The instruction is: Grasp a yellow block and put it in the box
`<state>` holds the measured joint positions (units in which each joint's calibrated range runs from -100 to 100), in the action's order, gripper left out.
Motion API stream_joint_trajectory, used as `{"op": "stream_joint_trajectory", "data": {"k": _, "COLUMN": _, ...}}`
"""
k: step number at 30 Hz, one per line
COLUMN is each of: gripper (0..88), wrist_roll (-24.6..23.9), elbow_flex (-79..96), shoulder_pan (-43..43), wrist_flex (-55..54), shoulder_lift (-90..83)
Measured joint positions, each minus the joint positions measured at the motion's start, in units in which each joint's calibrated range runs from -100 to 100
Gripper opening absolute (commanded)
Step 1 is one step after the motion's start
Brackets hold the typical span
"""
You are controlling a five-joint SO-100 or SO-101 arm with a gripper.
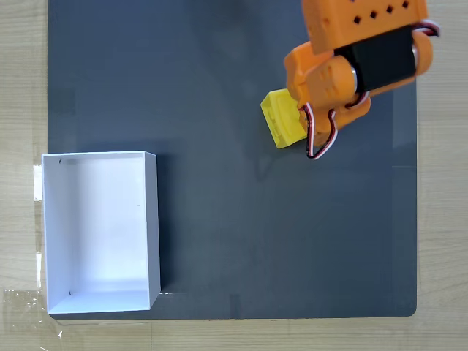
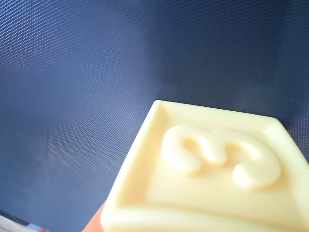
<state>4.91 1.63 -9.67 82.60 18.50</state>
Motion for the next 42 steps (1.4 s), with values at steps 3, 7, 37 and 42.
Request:
{"op": "stream_joint_trajectory", "data": {"k": 3, "gripper": 22.5, "wrist_roll": 0.0, "elbow_flex": 0.0, "shoulder_pan": 0.09, "wrist_flex": 0.0, "shoulder_lift": -0.51}}
{"op": "stream_joint_trajectory", "data": {"k": 7, "gripper": 22.5, "wrist_roll": 0.63, "elbow_flex": 0.18, "shoulder_pan": -0.09, "wrist_flex": 0.61, "shoulder_lift": -3.54}}
{"op": "stream_joint_trajectory", "data": {"k": 37, "gripper": 22.5, "wrist_roll": -6.29, "elbow_flex": -19.6, "shoulder_pan": 38.33, "wrist_flex": -28.3, "shoulder_lift": -8.68}}
{"op": "stream_joint_trajectory", "data": {"k": 42, "gripper": 22.5, "wrist_roll": -6.29, "elbow_flex": -23.22, "shoulder_pan": 39.32, "wrist_flex": -28.3, "shoulder_lift": -0.34}}
